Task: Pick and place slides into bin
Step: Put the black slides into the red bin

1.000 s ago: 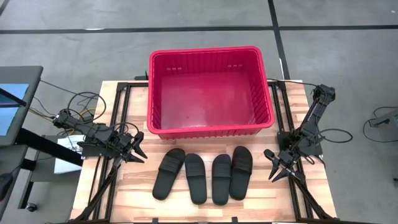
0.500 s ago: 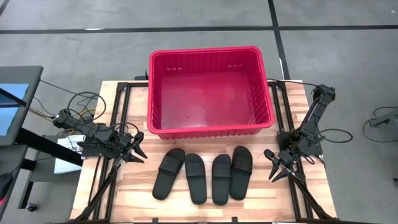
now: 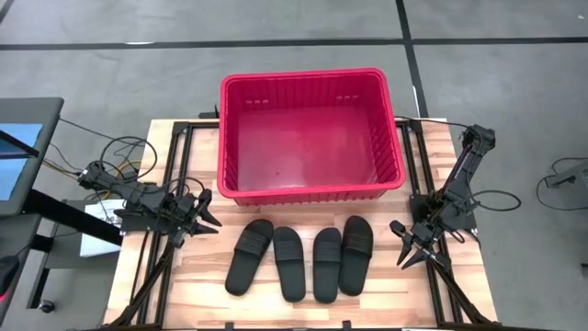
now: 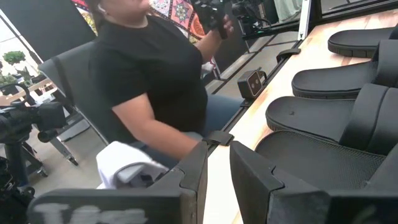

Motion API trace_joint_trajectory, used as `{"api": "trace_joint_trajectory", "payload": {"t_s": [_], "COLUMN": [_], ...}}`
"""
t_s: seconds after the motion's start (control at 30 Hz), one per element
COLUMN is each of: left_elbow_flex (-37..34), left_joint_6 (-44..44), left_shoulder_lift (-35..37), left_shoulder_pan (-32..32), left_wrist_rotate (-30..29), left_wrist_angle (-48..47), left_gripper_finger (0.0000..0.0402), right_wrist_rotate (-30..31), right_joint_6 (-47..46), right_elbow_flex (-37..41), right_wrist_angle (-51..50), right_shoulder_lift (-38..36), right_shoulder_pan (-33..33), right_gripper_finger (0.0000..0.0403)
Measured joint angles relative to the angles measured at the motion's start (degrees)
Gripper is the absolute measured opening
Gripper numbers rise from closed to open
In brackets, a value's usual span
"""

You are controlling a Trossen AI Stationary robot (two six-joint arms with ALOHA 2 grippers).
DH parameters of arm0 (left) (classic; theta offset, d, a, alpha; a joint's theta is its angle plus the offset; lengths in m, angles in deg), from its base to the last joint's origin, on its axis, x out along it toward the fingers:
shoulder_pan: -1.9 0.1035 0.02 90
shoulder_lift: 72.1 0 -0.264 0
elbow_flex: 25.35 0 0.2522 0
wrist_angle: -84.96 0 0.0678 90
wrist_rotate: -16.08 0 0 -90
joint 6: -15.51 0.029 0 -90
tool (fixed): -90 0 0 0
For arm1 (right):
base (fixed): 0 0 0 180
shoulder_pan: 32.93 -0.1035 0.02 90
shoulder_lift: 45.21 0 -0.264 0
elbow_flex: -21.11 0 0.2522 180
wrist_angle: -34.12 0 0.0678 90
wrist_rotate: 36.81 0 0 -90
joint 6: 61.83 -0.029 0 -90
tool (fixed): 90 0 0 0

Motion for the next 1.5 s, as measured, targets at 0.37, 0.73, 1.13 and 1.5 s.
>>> {"api": "trace_joint_trajectory", "payload": {"t_s": [0.37, 0.73, 1.13, 1.5], "left_elbow_flex": [0.2, 0.2, 0.2, 5.0], "left_joint_6": [2.2, -4.7, -0.5, 17.6], "left_shoulder_lift": [0.0, 0.0, -9.4, -31.2], "left_shoulder_pan": [0.0, 0.0, -2.0, -2.5], "left_wrist_rotate": [-3.2, -5.6, -1.3, -0.5], "left_wrist_angle": [-0.6, 7.6, 42.4, 58.4], "left_gripper_finger": [0.0094, 0.0094, 0.0094, 0.0094], "right_wrist_rotate": [0.0, 0.0, 0.0, 0.0], "right_joint_6": [0.0, 0.0, 0.0, 0.0], "right_elbow_flex": [0.0, 0.0, 0.0, 0.0], "right_wrist_angle": [0.0, 0.0, 0.0, 0.0], "right_shoulder_lift": [0.0, 0.0, 0.0, 0.0], "right_shoulder_pan": [0.0, 0.0, 0.0, 0.0], "right_gripper_finger": [0.0061, 0.0061, 0.0061, 0.0061]}}
